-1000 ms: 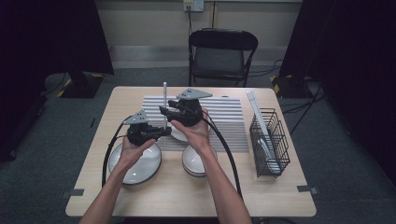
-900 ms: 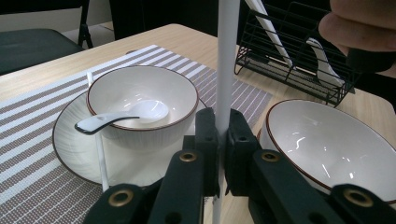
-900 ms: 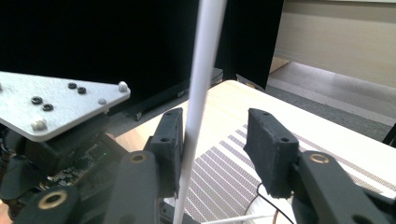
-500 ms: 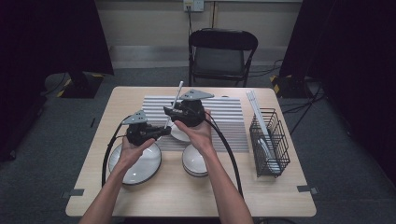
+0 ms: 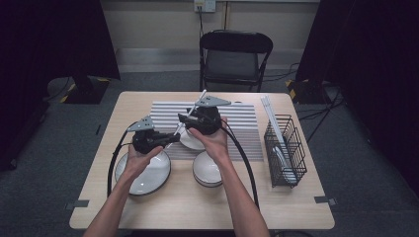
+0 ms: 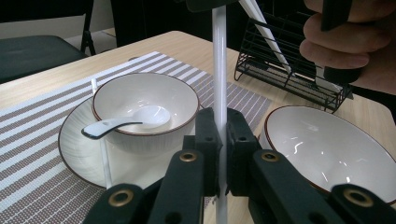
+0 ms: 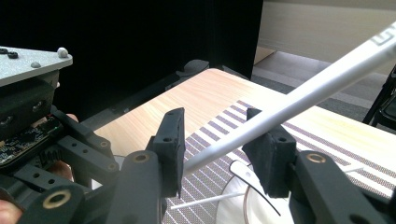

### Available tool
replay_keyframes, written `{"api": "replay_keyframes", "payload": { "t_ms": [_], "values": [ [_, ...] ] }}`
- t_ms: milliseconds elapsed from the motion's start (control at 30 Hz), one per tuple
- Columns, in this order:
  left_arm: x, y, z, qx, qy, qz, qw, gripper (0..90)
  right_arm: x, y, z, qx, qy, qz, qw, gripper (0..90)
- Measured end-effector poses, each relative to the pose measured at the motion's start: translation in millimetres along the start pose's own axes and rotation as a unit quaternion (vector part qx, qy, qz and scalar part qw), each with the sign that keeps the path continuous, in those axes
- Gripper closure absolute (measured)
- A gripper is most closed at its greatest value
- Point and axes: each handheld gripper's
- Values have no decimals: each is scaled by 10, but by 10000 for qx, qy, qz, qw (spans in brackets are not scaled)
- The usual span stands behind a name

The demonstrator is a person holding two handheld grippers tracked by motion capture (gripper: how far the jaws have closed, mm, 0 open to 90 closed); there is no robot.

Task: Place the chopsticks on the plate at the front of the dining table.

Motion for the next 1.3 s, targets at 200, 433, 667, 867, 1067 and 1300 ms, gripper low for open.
{"api": "replay_keyframes", "payload": {
  "t_ms": [200, 433, 667, 867, 1067, 1300],
  "values": [
    [2, 0, -1, -2, 5, 17, 10000, 862, -31, 12, 50, -41, -51, -13, 10000, 574],
    [14, 8, 15, 31, -35, -10, 10000, 862, -73, 14, 93, -60, -102, -7, 9999, 538],
    [14, 4, 17, 14, -23, -10, 10000, 862, -114, 16, 133, -57, -162, 9, 9999, 507],
    [12, 8, 11, -23, -15, 0, 10000, 862, -145, 17, 156, -139, -187, -2, 9997, 454],
    [6, 7, 7, -40, 15, 8, 10000, 861, -170, 13, 174, -172, -218, -14, 9996, 424],
    [5, 13, 4, -55, 14, 4, 10000, 861, -219, 12, 212, -240, -303, 4, 9993, 361]
  ]
}}
Point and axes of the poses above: each handheld gripper's, and its own axes: y roughly backward along the jaws, x roughly out of its top, z roughly to its right, and after that the axes turned 9 degrees about -x, right-handed
